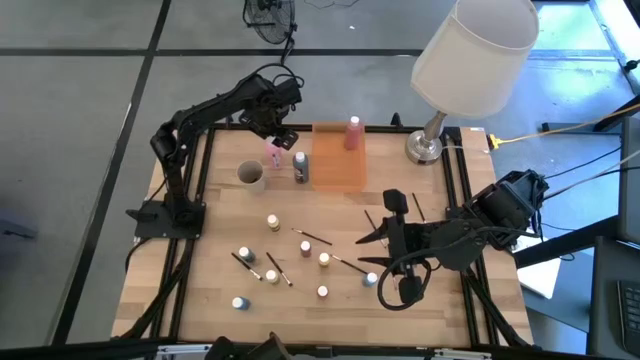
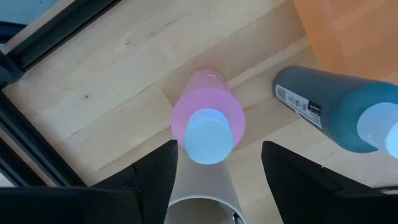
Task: Pick & Place Paint Supplies
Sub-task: Put the large pink paint bottle into the orange bin
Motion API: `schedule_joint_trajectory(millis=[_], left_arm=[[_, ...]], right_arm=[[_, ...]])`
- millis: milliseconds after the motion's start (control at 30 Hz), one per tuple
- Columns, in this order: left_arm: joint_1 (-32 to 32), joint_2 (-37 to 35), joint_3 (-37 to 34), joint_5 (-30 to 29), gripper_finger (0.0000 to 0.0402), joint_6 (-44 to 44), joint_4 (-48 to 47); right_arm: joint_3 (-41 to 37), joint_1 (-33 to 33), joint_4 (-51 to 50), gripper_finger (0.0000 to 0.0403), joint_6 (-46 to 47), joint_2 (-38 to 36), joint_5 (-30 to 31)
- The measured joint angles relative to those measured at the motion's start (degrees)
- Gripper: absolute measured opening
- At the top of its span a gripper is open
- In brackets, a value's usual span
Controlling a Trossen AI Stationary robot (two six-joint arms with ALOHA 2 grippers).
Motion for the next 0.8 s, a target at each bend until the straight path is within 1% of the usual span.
schedule_joint_trajectory(millis=[800], left_arm=[[0.1, 0.1, 0.0, 0.0, 0.0229, -1.9, 0.0]], right_arm=[[0.0, 0.0, -0.1, 0.0137, 0.9, 0.0, -0.6]])
